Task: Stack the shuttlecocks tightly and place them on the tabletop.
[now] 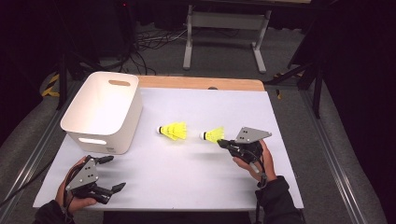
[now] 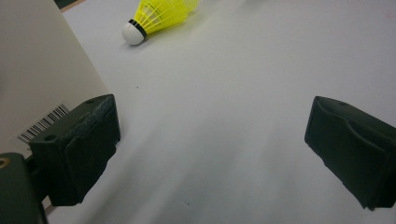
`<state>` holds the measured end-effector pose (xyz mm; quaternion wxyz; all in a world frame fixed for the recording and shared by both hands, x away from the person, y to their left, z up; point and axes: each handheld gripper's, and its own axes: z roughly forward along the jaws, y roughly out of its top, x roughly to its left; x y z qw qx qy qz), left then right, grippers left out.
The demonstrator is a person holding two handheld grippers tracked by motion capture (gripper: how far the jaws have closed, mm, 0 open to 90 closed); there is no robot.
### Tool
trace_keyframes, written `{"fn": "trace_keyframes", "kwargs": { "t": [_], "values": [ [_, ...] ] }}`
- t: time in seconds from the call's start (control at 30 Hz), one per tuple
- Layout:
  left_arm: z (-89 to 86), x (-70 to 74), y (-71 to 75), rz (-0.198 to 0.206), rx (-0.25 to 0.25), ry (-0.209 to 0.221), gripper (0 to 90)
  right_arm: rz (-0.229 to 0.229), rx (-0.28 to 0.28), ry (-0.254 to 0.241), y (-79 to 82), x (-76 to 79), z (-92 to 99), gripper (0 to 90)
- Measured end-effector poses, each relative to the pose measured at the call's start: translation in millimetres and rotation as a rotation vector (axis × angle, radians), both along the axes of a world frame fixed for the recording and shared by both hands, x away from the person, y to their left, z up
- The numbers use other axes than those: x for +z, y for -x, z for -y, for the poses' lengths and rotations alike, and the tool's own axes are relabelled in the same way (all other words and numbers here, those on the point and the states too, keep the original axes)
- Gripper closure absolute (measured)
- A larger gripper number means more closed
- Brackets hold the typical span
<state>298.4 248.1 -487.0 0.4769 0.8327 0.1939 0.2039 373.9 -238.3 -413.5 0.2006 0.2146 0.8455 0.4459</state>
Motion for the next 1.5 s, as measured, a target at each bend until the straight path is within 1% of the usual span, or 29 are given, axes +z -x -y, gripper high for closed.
{"fn": "trace_keyframes", "kwargs": {
  "t": [0.43,0.57,0.8,0.9,1.0,1.1,1.17,1.27,1.3,1.33,1.5],
  "values": [
    [0.6,-0.6,-0.3,-0.005,-0.003,0.001,4.1,-0.01,-0.015,-0.006,-10.2,-5.1,-2.7,90.0],
    [0.9,-0.6,-0.2,-0.006,-0.005,0.0,4.2,-0.013,-0.015,0.002,-15.4,-7.5,-6.1,90.0],
    [1.0,-0.8,-0.1,-0.005,-0.006,0.004,4.2,-0.022,-0.013,-0.003,-23.0,-9.6,-12.5,90.0],
    [0.3,-0.7,-0.5,-0.007,-0.007,0.004,4.2,-0.028,-0.012,0.005,-27.9,-12.2,-17.2,90.0],
    [0.5,-0.8,-0.5,-0.006,-0.007,0.002,4.2,-0.034,-0.01,-0.002,-32.0,-13.5,-20.3,90.0],
    [0.7,-0.9,-0.6,-0.006,-0.008,0.0,4.2,-0.04,-0.007,0.002,-35.2,-15.5,-24.7,90.0],
    [0.7,-0.8,-0.3,-0.007,-0.007,0.003,4.3,-0.047,-0.001,0.009,-39.1,-18.1,-31.8,90.0],
    [0.5,-0.8,-0.3,-0.007,-0.006,0.003,4.3,-0.051,0.001,0.008,-41.1,-19.2,-36.0,90.0],
    [0.4,-0.8,-0.4,-0.007,-0.007,0.004,4.2,-0.056,0.003,0.011,-43.8,-20.5,-41.7,90.0],
    [0.4,-0.8,-0.4,-0.007,-0.007,0.004,4.2,-0.056,0.003,0.011,-43.8,-20.5,-41.7,90.0],
    [-0.4,-0.4,-0.4,0.0,-0.009,-0.001,4.3,-0.068,0.007,0.019,-49.5,-25.5,-53.7,90.0]
  ]
}}
